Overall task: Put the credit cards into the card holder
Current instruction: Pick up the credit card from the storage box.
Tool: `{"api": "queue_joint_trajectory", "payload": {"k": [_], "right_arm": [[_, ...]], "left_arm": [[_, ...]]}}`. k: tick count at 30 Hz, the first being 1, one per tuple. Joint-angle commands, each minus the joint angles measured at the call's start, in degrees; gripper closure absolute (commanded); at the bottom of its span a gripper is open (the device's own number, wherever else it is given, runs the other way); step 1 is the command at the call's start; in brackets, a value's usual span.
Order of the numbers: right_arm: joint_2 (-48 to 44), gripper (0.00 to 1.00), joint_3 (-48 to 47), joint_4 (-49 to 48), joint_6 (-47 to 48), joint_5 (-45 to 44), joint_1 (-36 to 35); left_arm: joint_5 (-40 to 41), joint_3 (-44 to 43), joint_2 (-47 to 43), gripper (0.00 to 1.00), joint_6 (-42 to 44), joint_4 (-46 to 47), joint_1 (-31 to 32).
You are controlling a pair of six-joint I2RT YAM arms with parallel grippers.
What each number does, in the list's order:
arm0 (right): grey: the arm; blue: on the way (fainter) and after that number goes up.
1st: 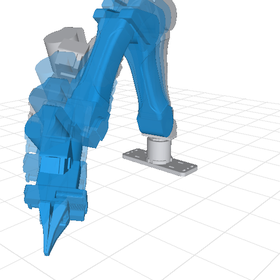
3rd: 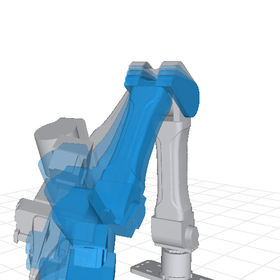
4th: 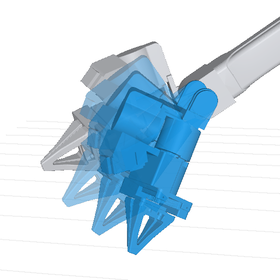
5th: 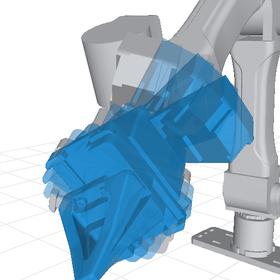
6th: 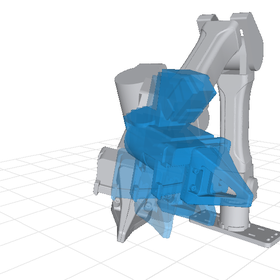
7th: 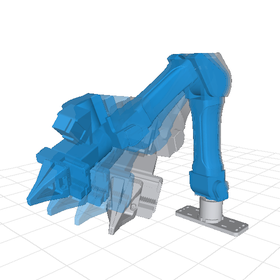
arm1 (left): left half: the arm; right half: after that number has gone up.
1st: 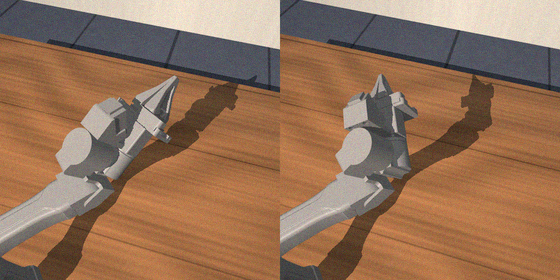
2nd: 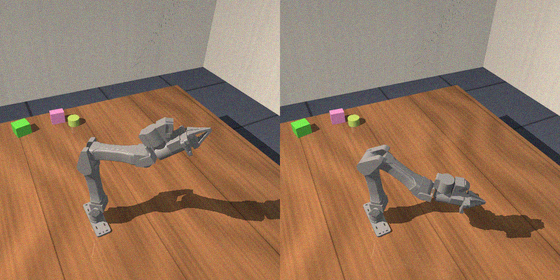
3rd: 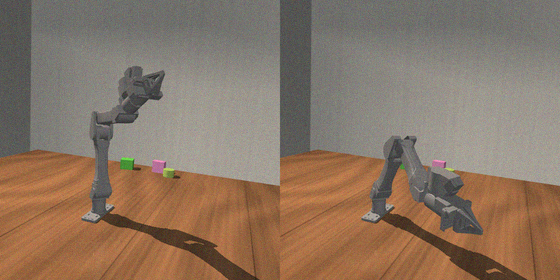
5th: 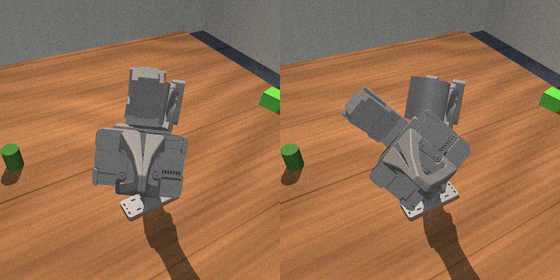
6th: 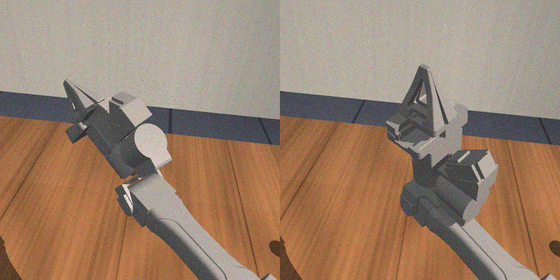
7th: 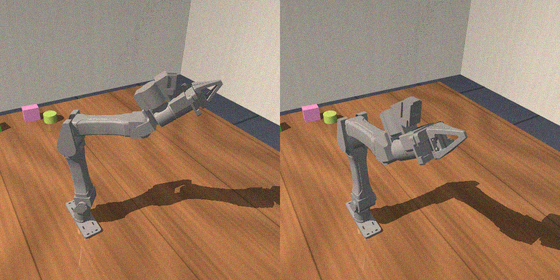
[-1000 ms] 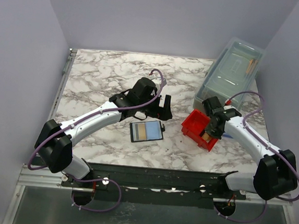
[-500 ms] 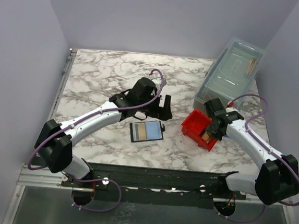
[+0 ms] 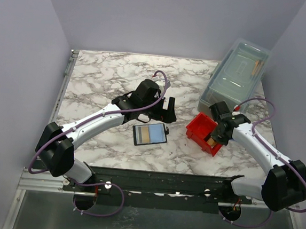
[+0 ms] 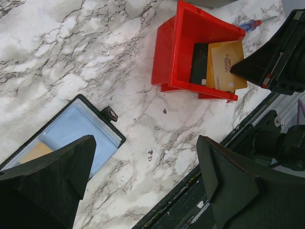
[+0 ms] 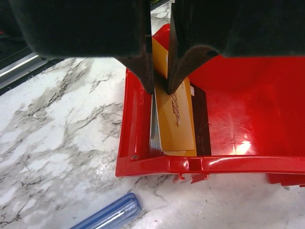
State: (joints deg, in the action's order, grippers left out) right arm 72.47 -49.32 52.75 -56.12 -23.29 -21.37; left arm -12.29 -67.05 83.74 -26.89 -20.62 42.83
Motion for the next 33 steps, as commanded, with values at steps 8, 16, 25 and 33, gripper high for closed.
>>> {"api": "queue_joint_trajectory", "payload": {"k": [8,16,25,33], "right_arm": [[-0.3,0.84,1.1,4.4,-0.9,0.3,0.2],[-0.9,0.78,1.1,4.5,-0.3,1.0,0.2],[-1.0,0.83,0.6,5.8,-0.1,1.2,0.2],[-1.1,0.79,1.4,4.7,0.6,1.8,0.2]], "left_arm": [[-1.3,0.9,0.0,0.06,0.2,1.3,0.2],[-1.5,0.9,0.1,0.06,0.3,1.4,0.2],[-1.7,0.9,-0.2,0.06,0.2,1.4,0.2],[-2.6,0.9,0.3,0.06,-0.1,1.5,0.2]]}}
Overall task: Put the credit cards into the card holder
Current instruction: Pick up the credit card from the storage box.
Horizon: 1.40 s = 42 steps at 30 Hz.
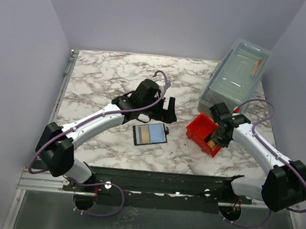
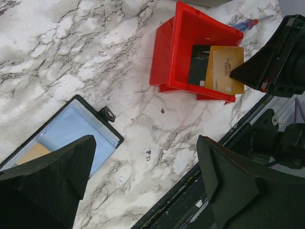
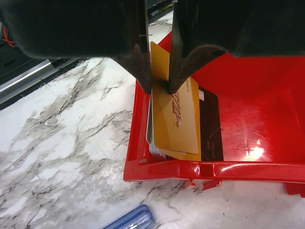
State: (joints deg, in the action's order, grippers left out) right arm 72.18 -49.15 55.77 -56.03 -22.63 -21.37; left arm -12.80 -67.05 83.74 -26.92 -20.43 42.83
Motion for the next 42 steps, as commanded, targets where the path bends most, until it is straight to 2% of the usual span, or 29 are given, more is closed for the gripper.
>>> {"api": "queue_joint_trajectory", "payload": {"k": [1,3,5,11,14,16,20,31,38,42], "right_arm": [[-0.7,0.82,1.2,1.7,0.2,1.0,0.2],[-0.5,0.90,1.2,1.8,-0.3,0.8,0.2],[-0.2,0.91,1.3,2.0,-0.4,0.8,0.2],[-0.7,0.81,1.0,2.8,0.1,0.9,0.2],[-1.2,0.95,0.5,3.3,-0.2,0.7,0.2],[-1.5,1.00,0.4,3.0,-0.2,0.9,0.2],[-1.7,1.00,-0.1,3.9,-1.6,-0.7,0.2],[-9.3,1.00,3.1,-1.9,-4.0,-2.3,0.2],[-16.5,1.00,4.6,-9.0,2.2,-0.9,0.2],[-23.5,1.00,4.5,-19.2,17.0,6.1,0.2]], "left_arm": [[-2.1,0.9,0.3,0.06,-0.1,1.4,0.2],[-2.1,0.9,0.4,0.06,-0.1,1.4,0.2],[-2.1,0.9,0.4,0.06,-0.1,1.4,0.2],[-2.2,0.8,0.8,0.06,-0.1,1.4,0.2],[-2.5,0.7,1.1,0.06,0.0,1.4,0.2],[-2.6,0.6,1.4,0.06,-0.1,1.5,0.2],[-2.5,0.6,1.4,0.06,-0.2,1.5,0.2],[-2.4,0.6,1.6,0.06,-0.2,1.6,0.2],[-0.8,1.1,1.8,0.05,0.0,1.1,0.2],[2.0,1.0,1.4,0.05,-0.2,-2.8,-0.1]]}}
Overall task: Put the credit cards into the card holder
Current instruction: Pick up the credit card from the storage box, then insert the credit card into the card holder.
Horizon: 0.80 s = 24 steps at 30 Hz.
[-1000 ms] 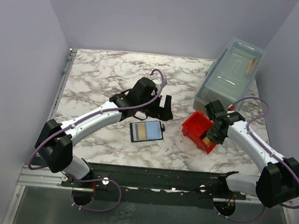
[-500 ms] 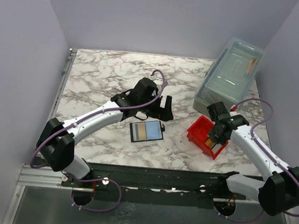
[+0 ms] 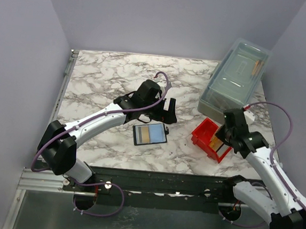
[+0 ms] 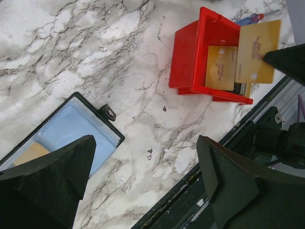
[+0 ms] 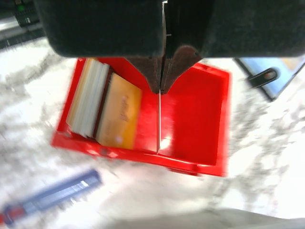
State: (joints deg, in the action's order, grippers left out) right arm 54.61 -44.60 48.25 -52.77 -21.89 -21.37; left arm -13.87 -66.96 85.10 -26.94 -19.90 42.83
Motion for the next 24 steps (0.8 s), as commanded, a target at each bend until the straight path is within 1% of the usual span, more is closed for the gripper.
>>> {"api": "queue_joint_trajectory", "payload": {"k": [1,4,6,8,11,15,17,19,22,24], "right_arm": [[-6.6,1.00,-0.4,-13.7,16.5,7.5,0.2],[-4.8,1.00,-3.9,-17.9,22.5,15.2,0.1],[-1.9,1.00,-5.8,-21.0,24.5,22.2,0.1],[1.6,1.00,-7.4,-23.9,25.2,28.3,0.0],[6.8,1.00,-9.2,-29.3,24.3,34.4,-2.5],[16.7,1.00,-13.9,-33.4,25.4,36.7,-12.1],[23.1,1.00,-16.8,-34.0,24.9,38.3,-15.0],[27.2,1.00,-17.5,-36.4,23.0,41.0,-15.9],[29.2,1.00,-14.5,-43.0,19.9,43.6,-15.9],[31.2,1.00,-14.2,-44.5,20.0,47.3,-15.9]], "left_arm": [[3.8,1.3,-0.5,0.05,-0.4,-4.4,-0.6],[4.2,3.6,-2.3,0.06,-1.8,-8.0,-4.8],[1.6,6.3,-3.1,0.07,-3.7,-10.1,-10.3],[-1.5,9.4,-3.7,0.07,-5.9,-11.3,-16.5],[0.1,12.5,-3.9,0.07,-8.9,-13.5,-21.1],[-0.9,15.2,-2.7,0.07,-10.6,-13.7,-23.5],[-1.2,15.5,-1.1,0.09,-10.7,-13.6,-23.7],[-1.3,15.5,0.5,0.12,-10.6,-13.4,-23.7],[-1.3,16.1,1.1,0.13,-10.6,-12.4,-23.8],[-1.5,16.5,1.4,0.13,-10.7,-11.8,-23.8]]}}
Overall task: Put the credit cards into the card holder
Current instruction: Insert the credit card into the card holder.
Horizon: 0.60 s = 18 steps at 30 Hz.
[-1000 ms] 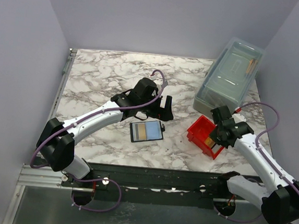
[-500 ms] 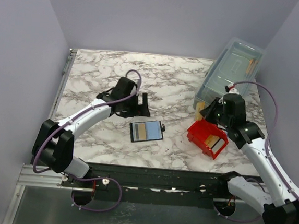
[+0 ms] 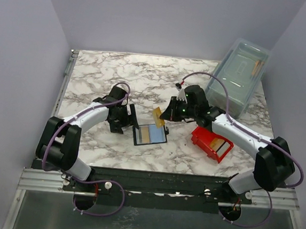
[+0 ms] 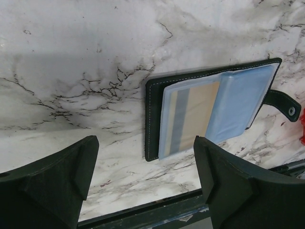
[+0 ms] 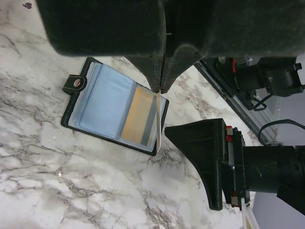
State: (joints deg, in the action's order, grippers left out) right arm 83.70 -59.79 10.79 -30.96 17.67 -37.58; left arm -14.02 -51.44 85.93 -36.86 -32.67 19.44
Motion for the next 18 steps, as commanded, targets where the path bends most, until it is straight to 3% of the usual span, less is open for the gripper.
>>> {"api": "queue_joint_trajectory", "payload": {"k": [1,18], "right_arm": [[3.5,1.00,1.0,-6.9,-1.9,8.8,0.2],[17.0,1.00,0.4,-6.6,-6.5,13.6,0.4]], "left_arm": [[-1.5,1.1,1.0,0.13,-0.6,1.1,-0.4],[1.2,1.1,7.9,0.22,0.3,1.8,-0.4]]}}
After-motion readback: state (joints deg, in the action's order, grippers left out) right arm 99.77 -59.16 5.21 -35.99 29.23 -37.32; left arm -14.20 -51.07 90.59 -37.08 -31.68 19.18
